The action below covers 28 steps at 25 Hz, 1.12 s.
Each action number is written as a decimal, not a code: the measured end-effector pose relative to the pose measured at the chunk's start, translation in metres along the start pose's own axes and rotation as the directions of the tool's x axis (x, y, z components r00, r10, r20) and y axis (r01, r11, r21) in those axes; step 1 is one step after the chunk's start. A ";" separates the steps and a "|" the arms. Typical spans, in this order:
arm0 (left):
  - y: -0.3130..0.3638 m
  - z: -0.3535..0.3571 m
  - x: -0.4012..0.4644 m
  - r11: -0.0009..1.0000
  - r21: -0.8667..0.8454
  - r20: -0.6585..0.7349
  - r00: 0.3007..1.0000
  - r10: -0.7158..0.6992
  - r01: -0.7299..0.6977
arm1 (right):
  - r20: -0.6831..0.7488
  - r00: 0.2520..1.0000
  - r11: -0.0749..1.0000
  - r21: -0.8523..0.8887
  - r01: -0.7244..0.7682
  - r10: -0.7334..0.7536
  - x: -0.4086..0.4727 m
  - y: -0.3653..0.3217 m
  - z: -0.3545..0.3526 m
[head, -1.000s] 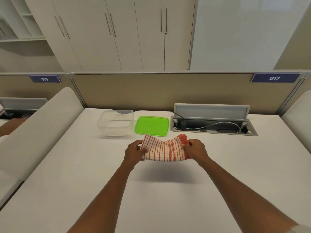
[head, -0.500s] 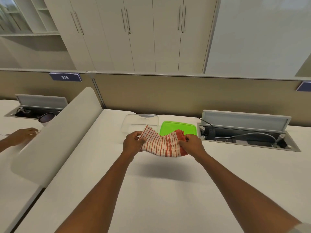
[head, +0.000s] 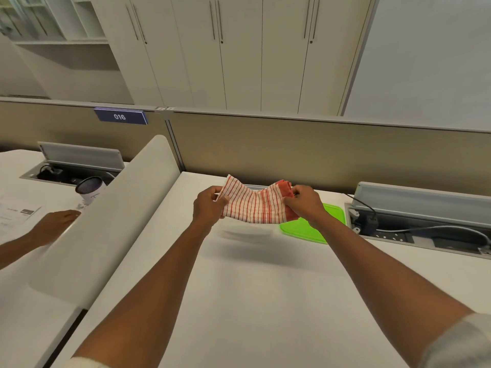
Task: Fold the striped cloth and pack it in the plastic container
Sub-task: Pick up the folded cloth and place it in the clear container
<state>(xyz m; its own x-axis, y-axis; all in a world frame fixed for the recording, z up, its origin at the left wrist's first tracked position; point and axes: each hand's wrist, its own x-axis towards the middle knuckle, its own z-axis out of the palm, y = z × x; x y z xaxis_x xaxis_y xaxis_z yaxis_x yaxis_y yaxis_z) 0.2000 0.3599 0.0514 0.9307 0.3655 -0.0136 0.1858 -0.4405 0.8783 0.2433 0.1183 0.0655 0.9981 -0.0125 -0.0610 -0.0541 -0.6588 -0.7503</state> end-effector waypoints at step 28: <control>-0.048 0.055 0.086 0.504 0.852 0.022 0.971 0.236 -0.142 | -0.037 0.997 0.835 -0.549 0.036 -0.067 0.083 0.013 0.094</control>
<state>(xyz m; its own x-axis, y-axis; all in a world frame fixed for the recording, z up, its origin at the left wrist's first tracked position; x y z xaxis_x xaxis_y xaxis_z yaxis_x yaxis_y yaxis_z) 0.2883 0.3669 -0.0181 0.9551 0.2328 0.1836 0.2299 -0.9725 0.0369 0.3222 0.1792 -0.0112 0.9999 0.0039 0.0143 0.0076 -0.9637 -0.2668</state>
